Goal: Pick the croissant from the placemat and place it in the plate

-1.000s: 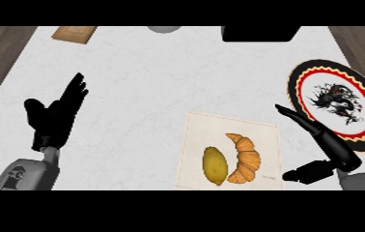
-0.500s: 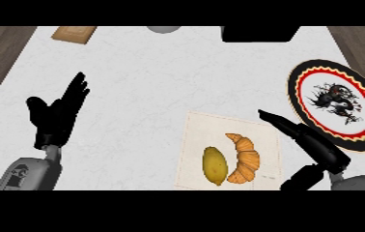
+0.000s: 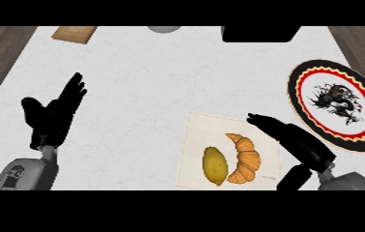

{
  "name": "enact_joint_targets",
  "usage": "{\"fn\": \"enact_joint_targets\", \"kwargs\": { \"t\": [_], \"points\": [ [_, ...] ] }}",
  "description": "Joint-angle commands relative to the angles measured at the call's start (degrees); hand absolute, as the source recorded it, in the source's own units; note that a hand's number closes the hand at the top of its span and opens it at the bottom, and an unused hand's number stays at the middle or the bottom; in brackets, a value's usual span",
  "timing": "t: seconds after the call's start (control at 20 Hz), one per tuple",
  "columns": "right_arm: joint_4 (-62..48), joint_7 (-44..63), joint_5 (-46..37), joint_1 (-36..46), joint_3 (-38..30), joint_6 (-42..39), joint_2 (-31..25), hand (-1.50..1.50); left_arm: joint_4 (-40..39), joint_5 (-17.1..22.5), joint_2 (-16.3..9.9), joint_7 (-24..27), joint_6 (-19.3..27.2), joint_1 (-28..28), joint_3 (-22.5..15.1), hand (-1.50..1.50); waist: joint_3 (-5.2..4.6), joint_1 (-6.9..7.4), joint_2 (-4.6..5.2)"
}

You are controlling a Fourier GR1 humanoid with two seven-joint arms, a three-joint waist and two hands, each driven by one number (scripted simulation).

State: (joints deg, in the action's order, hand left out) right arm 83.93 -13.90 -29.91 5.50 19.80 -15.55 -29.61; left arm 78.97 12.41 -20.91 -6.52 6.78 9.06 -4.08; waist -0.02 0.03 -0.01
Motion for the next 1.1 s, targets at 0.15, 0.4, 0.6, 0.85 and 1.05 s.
{"fn": "enact_joint_targets", "kwargs": {
  "t": [0.15, 0.4, 0.6, 0.85, 1.05],
  "points": [
    [1.81, 9.27, -3.77, 5.5, 0.51, -8.97, 3.21, -1.5, 4.04, -1.78, 1.32, -2.27, -0.64, -1.79, 0.7, 0.0, 0.01, 0.22, -0.03],
    [1.15, 5.23, -9.83, -1.24, 0.6, -5.62, 5.58, -1.5, -1.91, -5.43, 4.87, -0.27, -0.7, 2.13, 2.28, 0.0, 0.01, -0.15, -0.01],
    [-1.13, 11.31, -13.25, 3.16, 1.6, -6.67, 11.18, -1.5, 3.09, -5.46, 4.88, -0.89, -2.19, -2.85, 2.33, 0.0, 0.02, 0.13, -0.02],
    [-7.42, 7.1, -18.75, 3.88, 0.96, -2.82, 13.92, -1.5, 3.16, -7.2, 6.5, -4.14, -2.2, -0.18, 3.71, 0.0, 0.02, 0.08, 0.01],
    [-8.41, 6.9, -19.95, 6.96, 0.03, -7.06, 13.31, -1.5, 9.08, -7.83, 5.45, -5.18, -3.54, -3.79, 4.12, 0.0, 0.02, 0.26, -0.02]
  ]
}}
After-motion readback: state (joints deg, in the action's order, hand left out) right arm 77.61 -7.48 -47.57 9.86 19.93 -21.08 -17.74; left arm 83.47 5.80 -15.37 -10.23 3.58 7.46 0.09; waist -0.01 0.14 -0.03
